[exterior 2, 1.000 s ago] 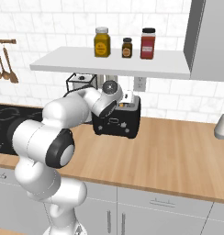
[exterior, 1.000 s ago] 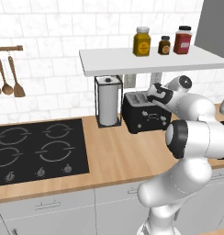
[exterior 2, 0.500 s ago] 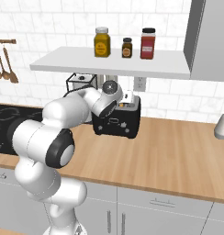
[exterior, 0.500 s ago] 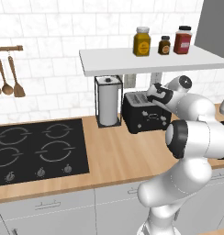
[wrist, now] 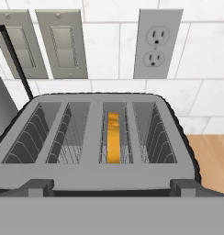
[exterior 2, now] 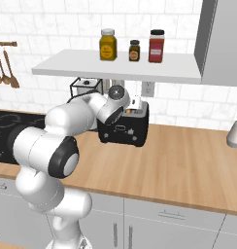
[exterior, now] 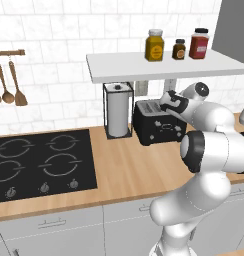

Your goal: Start the toaster. Once the lever pops up, take the bread to the plate on the dining counter.

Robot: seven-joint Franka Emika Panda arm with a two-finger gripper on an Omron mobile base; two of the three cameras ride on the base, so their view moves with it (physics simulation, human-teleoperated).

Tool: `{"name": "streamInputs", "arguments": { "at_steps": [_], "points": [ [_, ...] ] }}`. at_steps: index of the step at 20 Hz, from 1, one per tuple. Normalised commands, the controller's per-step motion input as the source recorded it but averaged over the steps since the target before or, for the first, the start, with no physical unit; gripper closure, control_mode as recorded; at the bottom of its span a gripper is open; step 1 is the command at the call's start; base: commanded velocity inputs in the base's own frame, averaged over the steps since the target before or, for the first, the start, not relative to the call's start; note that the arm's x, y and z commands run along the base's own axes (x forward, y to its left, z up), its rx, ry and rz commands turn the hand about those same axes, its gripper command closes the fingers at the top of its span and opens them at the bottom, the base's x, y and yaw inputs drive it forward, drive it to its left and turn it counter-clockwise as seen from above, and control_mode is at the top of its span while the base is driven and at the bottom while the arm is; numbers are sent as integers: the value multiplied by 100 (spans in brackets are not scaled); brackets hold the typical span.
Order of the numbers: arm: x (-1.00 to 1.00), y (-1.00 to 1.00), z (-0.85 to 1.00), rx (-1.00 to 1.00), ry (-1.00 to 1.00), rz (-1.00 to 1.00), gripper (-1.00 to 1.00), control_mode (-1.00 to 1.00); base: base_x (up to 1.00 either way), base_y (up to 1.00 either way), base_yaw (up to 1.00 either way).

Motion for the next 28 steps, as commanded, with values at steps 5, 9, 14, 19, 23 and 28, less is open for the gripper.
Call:
{"name": "streamInputs", "arguments": {
  "at_steps": [5,9,14,19,23,28],
  "points": [
    [0,0,0,0,0,0,-100,-100,0,0,0],
    [0,0,0,0,0,0,-100,-100,0,0,0],
    [0,0,0,0,0,0,-100,-100,0,0,0],
    [0,0,0,0,0,0,-100,-100,0,0,0],
    [0,0,0,0,0,0,-100,-100,0,0,0],
    [0,0,0,0,0,0,-100,-100,0,0,0]
  ]
}}
